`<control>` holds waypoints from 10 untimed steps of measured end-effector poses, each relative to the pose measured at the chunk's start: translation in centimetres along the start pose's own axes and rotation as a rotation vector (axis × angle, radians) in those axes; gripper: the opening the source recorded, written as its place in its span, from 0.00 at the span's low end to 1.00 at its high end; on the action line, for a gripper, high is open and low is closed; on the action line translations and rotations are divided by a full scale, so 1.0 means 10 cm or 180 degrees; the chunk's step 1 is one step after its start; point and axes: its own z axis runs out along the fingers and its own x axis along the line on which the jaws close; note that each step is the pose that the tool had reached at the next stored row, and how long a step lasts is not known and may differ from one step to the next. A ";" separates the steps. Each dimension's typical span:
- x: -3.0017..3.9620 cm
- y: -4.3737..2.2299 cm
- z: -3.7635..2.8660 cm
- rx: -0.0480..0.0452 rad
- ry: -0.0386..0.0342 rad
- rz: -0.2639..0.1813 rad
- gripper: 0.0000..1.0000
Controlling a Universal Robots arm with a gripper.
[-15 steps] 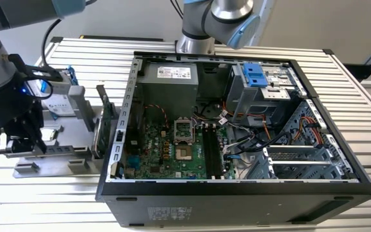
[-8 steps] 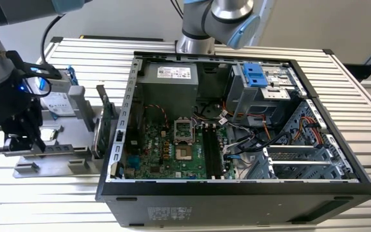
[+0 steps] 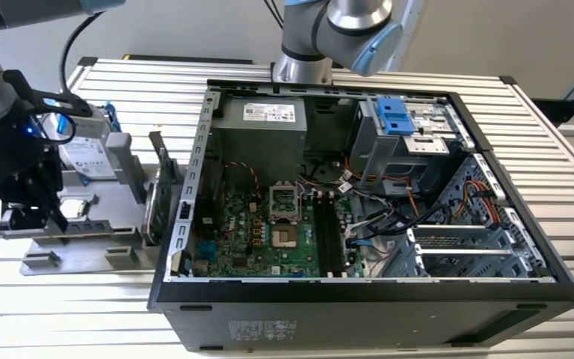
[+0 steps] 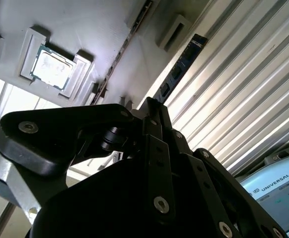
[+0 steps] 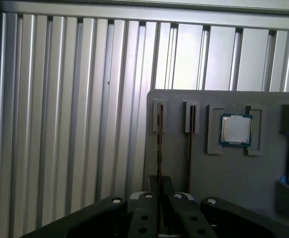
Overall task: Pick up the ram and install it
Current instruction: 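Pick up the ram and move it above insertion slot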
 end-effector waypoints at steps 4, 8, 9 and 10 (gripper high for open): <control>0.003 0.003 -0.044 0.0000 0.0000 0.0000 0.00; 0.006 0.007 -0.090 0.0000 0.0000 0.0000 0.00; 0.006 0.008 -0.102 0.0000 0.0000 0.0000 0.00; 0.007 0.008 -0.113 0.0000 0.0000 0.0000 0.00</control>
